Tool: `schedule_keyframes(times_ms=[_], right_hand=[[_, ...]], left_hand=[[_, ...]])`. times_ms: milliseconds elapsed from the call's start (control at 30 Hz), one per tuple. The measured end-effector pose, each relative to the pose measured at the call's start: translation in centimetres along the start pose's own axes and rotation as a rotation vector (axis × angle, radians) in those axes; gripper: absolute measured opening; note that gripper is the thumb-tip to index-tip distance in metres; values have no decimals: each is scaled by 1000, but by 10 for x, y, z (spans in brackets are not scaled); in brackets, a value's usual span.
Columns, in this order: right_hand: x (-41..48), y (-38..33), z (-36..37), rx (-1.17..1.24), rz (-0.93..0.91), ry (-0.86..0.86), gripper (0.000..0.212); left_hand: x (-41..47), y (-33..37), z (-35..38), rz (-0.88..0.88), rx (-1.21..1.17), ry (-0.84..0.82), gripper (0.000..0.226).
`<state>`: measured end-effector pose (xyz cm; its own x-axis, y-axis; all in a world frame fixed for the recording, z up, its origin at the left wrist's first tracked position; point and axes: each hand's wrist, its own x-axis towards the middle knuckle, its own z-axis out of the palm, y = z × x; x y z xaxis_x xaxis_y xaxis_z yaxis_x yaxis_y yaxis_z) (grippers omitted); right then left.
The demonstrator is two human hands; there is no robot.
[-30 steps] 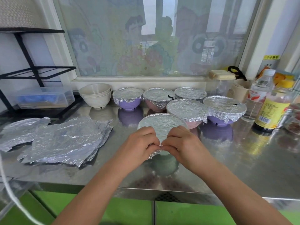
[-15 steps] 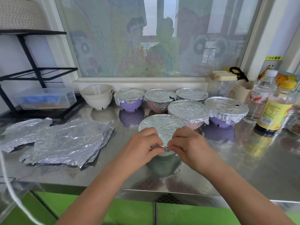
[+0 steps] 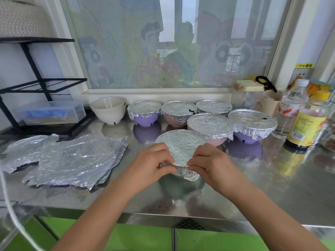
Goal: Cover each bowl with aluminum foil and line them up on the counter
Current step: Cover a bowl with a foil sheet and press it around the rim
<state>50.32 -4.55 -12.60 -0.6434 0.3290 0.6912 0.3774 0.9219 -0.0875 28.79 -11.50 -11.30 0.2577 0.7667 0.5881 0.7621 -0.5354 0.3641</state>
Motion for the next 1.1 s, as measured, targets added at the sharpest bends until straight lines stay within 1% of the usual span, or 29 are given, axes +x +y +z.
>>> schedule_keyframes(times_ms=[67, 133, 200, 267, 333, 433, 533, 633, 767, 867, 933, 1033, 1100], right_hand=[[4, -7, 4, -18, -7, 12, 12], [7, -15, 9, -39, -14, 14, 16], [7, -19, 10, -37, -8, 6, 17], [3, -16, 6, -20, 9, 11, 20], [0, -9, 0, -28, 22, 18, 15], [-1, -3, -3, -40, 28, 7, 7], [2, -5, -1, -55, 0, 4, 9], [5, -13, 2, -78, -20, -1, 10], [2, -13, 2, -25, -14, -18, 22], [-3, 0, -5, -6, 15, -26, 16], [-3, 3, -6, -7, 10, -27, 12], [1, -2, -4, -13, -31, -23, 21], [4, -7, -2, -22, -52, -27, 22]], left_hand=[[1, 5, 6, 26, 56, 3, 27], [3, 8, 10, 37, 101, 3, 18], [3, 5, 9, 36, 91, 0, 14], [3, 1, 5, 47, 60, -20, 17], [3, -4, 1, 58, 31, -34, 21], [1, -9, -3, 40, 9, -28, 17], [0, -5, 0, 27, 41, -12, 17], [2, 5, 11, 64, 91, -9, 18], [1, 4, 5, 51, 75, -28, 10], [-2, -6, -8, 18, 3, -51, 8], [-4, -10, -11, 4, -12, -48, 9], [-6, -5, -9, -10, 5, -24, 15], [-6, 3, -2, 12, 37, -12, 19]])
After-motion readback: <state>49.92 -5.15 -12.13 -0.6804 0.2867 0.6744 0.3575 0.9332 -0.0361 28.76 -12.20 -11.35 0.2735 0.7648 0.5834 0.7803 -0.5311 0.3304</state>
